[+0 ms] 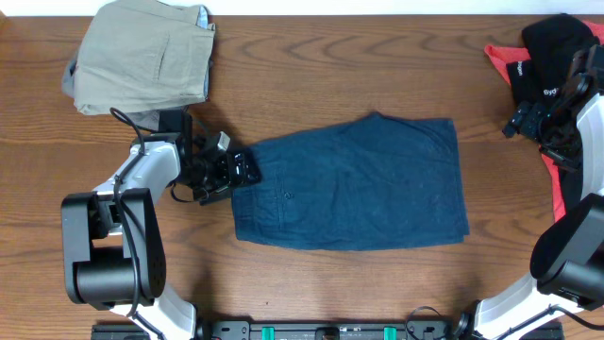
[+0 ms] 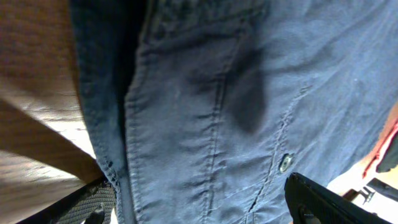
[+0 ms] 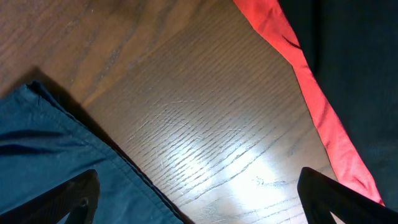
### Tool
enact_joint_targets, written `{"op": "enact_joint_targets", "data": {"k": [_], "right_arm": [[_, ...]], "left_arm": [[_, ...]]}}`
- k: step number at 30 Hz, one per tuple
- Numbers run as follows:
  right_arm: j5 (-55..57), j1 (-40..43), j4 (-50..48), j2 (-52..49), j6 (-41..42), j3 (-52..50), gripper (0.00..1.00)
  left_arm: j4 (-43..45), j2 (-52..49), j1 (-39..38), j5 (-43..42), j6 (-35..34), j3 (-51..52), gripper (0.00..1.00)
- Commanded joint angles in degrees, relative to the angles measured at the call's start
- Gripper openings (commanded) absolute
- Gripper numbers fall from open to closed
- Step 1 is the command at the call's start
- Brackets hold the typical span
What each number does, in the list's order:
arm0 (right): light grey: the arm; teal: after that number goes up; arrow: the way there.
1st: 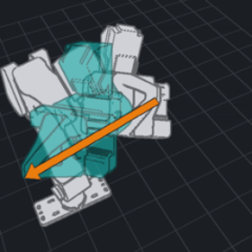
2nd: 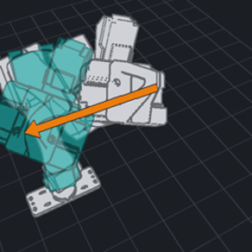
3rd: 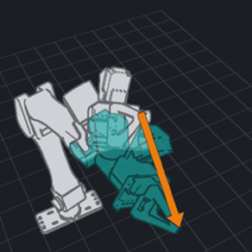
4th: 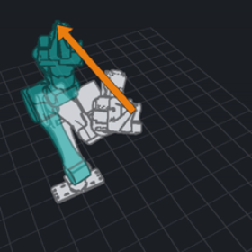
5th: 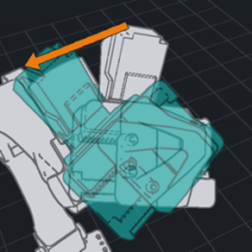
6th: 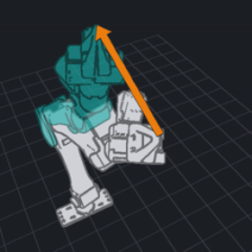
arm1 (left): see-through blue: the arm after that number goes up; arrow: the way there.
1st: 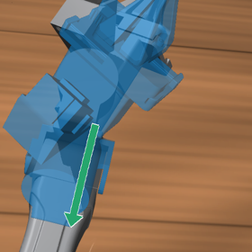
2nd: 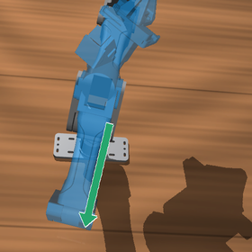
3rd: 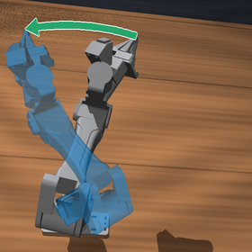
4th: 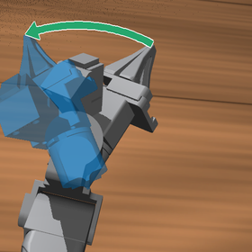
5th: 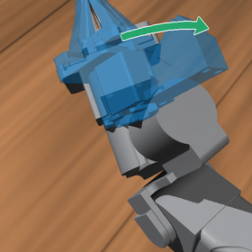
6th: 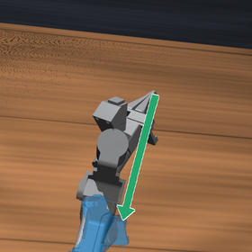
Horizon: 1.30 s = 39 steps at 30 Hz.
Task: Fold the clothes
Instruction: 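Fold the jeans' left edge rightward over the rest with the left gripper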
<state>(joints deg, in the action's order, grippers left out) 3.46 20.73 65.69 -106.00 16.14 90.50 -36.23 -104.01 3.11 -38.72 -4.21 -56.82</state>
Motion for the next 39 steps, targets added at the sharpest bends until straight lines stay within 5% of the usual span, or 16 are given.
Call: {"op": "enact_joint_targets", "data": {"k": [1,12,13,15,19,28,39], "right_arm": [[0.39,0.59,0.02,-0.13,0.76,0.07,0.99],[0.39,0.59,0.0,-0.13,0.79,0.07,0.99],[0.42,0.59,0.02,-0.13,0.79,0.07,0.99],[0.39,0.59,0.0,-0.13,0.79,0.07,0.99],[0.39,0.59,0.0,-0.13,0.79,0.07,0.99],[0.39,0.59,0.02,-0.13,0.79,0.07,0.99],[0.39,0.59,0.02,-0.13,0.79,0.07,0.99]], "left_arm": [[0.35,-3.5,-0.48,2.47,1.18,3.76,0.89],[1.9,-3.5,-0.48,2.75,1.2,6.99,0.88],[1.92,-3.5,-0.48,2.84,1.2,6.99,0.83],[1.95,-3.5,-0.48,3.63,1.2,6.99,0.52],[1.86,-3.5,-0.46,6.08,1.18,6.99,0.06],[-1.57,-3.48,-0.24,15.41,-4.94,4.92,0.06],[-27.45,-3.3,-0.24,37.75,-9.9,-14.51,0.06]]}}
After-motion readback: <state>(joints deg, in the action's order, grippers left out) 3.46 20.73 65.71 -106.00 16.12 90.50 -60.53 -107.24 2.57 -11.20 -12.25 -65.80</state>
